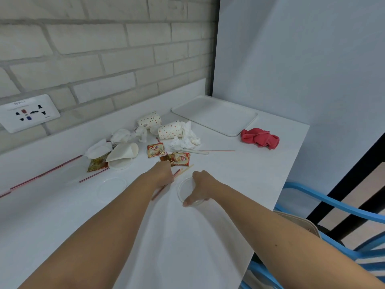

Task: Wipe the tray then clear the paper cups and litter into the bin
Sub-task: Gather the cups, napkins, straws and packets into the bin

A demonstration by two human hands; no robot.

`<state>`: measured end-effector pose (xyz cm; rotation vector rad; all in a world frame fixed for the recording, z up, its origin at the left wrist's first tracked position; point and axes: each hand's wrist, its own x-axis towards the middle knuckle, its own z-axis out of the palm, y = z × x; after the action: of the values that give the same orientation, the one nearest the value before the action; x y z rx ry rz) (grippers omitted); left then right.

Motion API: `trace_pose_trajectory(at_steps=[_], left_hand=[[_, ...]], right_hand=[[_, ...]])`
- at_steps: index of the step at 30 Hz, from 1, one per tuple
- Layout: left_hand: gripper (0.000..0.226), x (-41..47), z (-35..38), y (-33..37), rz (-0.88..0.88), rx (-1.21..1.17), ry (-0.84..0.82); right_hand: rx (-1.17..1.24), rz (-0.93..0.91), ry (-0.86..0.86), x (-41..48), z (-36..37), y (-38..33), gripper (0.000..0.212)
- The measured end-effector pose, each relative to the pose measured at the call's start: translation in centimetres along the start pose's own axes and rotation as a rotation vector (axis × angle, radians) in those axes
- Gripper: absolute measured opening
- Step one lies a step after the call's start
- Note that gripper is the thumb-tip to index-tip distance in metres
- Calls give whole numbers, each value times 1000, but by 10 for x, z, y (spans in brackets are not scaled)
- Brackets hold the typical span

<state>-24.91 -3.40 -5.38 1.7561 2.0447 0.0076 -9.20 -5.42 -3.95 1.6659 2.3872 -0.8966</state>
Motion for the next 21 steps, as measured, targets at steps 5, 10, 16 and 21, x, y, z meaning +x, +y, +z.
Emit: trace_pose_trajectory(at_steps=[5, 10, 16, 21], left_hand=[[28, -10, 5, 8, -29, 49, -73], [20, -24, 14, 21, 9, 116, 5], [24, -37, 27, 36, -8, 76, 64], [24, -37, 36, 73, 0, -52, 152]], right_hand=[[168, 10, -6, -10, -4, 16, 76], [245, 15, 10, -19, -4, 31, 70], [340, -28, 2, -33, -19, 56, 33], [396, -72, 47, -47, -52, 92, 8]])
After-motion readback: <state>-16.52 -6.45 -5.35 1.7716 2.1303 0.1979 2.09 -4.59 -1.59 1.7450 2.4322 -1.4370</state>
